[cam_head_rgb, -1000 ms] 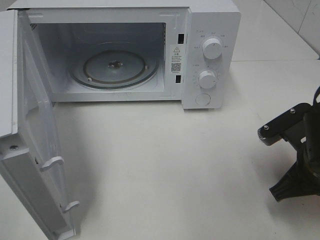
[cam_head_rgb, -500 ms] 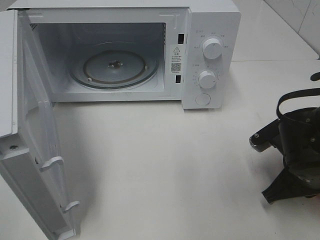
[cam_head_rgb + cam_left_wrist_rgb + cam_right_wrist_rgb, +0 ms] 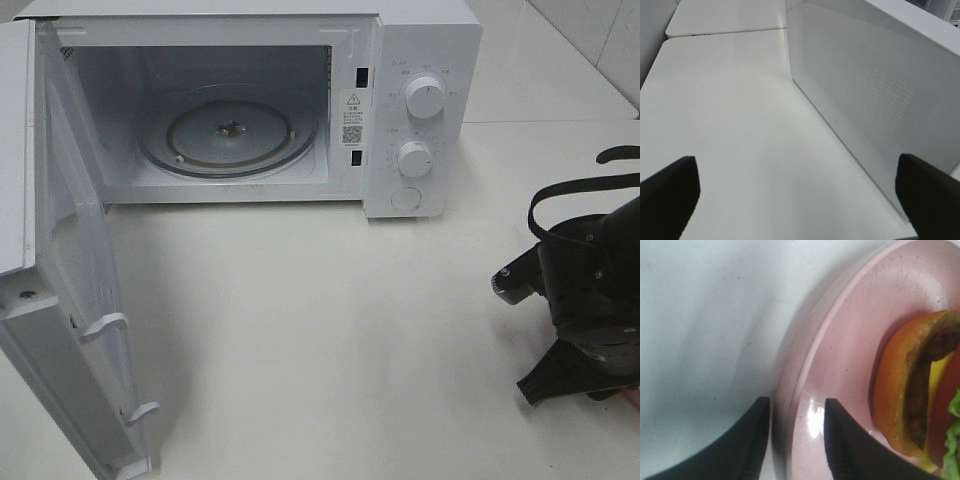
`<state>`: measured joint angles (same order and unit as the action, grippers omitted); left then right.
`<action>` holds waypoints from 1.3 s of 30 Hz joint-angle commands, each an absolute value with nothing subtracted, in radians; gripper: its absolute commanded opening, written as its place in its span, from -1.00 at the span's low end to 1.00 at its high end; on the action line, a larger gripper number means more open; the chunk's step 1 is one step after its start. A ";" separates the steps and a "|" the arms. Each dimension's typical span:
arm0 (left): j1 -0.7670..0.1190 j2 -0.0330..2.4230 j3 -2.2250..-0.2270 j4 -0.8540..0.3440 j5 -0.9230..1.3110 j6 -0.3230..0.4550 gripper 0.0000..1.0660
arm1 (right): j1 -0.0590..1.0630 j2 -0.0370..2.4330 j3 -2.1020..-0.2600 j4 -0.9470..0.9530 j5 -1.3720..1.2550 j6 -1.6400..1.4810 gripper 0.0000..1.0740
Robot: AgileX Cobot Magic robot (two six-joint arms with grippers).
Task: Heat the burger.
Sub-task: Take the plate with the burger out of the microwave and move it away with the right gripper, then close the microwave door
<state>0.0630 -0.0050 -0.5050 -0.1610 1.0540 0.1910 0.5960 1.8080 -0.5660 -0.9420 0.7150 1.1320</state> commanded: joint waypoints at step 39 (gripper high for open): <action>0.069 -0.022 -0.504 -0.167 1.043 0.190 0.87 | 0.591 1.185 -0.639 -0.374 0.740 0.354 0.46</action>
